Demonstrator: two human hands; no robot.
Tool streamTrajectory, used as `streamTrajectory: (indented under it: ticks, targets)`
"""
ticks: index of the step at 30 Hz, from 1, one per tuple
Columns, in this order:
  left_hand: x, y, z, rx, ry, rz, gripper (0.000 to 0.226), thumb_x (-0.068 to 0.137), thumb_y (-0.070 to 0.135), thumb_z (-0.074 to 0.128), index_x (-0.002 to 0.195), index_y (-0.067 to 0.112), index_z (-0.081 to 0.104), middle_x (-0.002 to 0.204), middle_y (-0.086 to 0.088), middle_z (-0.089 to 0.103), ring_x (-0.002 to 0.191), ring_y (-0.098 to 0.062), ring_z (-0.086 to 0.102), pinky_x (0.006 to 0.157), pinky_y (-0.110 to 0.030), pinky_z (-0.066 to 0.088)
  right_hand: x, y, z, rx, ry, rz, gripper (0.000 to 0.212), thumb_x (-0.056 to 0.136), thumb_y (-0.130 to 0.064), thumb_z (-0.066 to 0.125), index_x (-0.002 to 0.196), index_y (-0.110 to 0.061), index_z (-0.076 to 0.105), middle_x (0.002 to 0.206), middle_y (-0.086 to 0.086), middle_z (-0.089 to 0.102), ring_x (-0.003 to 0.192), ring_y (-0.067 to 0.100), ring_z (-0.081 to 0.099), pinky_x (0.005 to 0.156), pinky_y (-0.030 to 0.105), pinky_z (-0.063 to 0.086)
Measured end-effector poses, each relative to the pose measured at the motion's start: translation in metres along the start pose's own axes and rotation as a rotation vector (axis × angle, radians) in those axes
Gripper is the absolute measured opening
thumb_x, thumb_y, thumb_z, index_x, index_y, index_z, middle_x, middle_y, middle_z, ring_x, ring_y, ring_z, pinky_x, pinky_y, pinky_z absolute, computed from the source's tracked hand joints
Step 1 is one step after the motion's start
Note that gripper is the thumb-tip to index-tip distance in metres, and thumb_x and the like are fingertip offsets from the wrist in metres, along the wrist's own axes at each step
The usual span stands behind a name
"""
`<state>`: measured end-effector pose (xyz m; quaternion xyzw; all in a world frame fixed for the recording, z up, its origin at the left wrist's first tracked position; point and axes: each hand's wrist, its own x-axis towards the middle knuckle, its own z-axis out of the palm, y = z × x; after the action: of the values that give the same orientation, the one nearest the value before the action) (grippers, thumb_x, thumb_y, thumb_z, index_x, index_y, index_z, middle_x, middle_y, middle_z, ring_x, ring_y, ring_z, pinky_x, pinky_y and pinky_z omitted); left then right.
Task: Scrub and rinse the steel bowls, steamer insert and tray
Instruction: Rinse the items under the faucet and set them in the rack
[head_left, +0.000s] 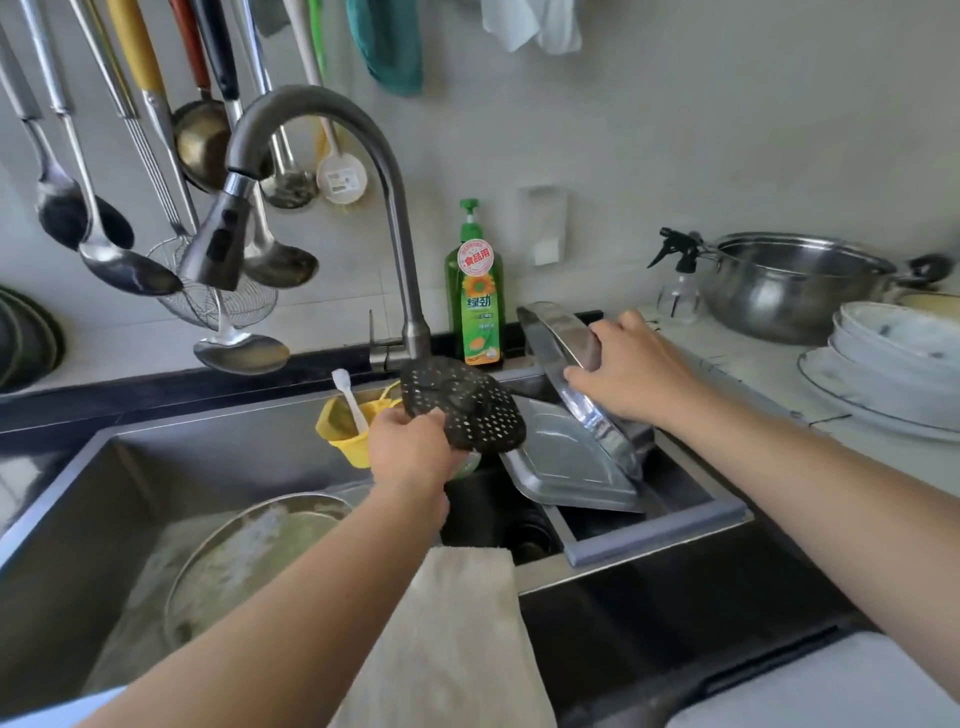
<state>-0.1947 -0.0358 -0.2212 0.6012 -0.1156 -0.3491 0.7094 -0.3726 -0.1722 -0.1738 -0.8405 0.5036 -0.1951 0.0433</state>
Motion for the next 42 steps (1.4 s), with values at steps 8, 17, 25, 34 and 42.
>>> streamTrajectory:
  ticks: [8, 17, 25, 34, 42]
  targets:
    - [0.019, -0.003, -0.024, 0.148, 0.002, -0.030, 0.033, 0.099, -0.006, 0.054, 0.131, 0.001, 0.053, 0.118, -0.018, 0.066, 0.092, -0.029, 0.070, 0.063, -0.040, 0.064, -0.008, -0.025, 0.029, -0.080, 0.037, -0.123, 0.063, 0.086, -0.062, 0.060, 0.130, -0.019, 0.047, 0.122, 0.005, 0.041, 0.114, 0.030, 0.048, 0.082, 0.042, 0.046]
    - [0.001, 0.008, 0.008, -0.061, -0.168, -0.097, 0.036, 0.101, -0.008, 0.050, 0.135, 0.005, 0.050, 0.117, -0.022, 0.070, 0.094, -0.035, 0.076, 0.063, -0.041, 0.065, -0.026, -0.028, 0.036, -0.140, -0.001, -0.168, 0.073, 0.085, -0.066, 0.064, 0.139, -0.020, 0.042, 0.129, 0.006, 0.040, 0.119, 0.027, 0.043, 0.078, 0.033, 0.033]
    - [-0.004, -0.003, 0.037, -0.166, -0.278, -0.151, 0.034, 0.102, -0.009, 0.048, 0.134, 0.003, 0.049, 0.122, -0.022, 0.068, 0.095, -0.033, 0.074, 0.066, -0.040, 0.066, -0.022, -0.009, 0.014, -0.059, -0.173, -0.173, 0.079, 0.079, -0.052, 0.072, 0.144, -0.027, 0.034, 0.123, 0.001, 0.031, 0.119, 0.026, 0.042, 0.100, 0.047, 0.047]
    - [0.009, -0.038, 0.065, 0.218, -0.323, -0.209, 0.013, 0.106, 0.004, 0.051, 0.108, 0.000, 0.064, 0.086, -0.010, 0.075, 0.060, -0.017, 0.073, 0.059, -0.029, 0.064, -0.030, -0.004, 0.011, -0.162, -0.157, -0.225, 0.071, 0.075, -0.036, 0.071, 0.135, -0.031, 0.032, 0.117, 0.001, 0.033, 0.097, 0.027, 0.052, 0.076, 0.040, 0.051]
    - [0.037, -0.044, 0.040, 1.254, -0.352, 0.272, 0.027, 0.103, 0.032, 0.060, 0.097, 0.006, 0.064, 0.096, -0.010, 0.069, 0.089, -0.026, 0.067, 0.085, -0.039, 0.058, -0.021, 0.010, -0.007, -0.087, -0.091, -0.091, 0.026, 0.078, -0.030, 0.070, 0.086, -0.028, 0.045, 0.098, -0.006, 0.040, 0.081, 0.016, 0.055, 0.065, 0.035, 0.046]
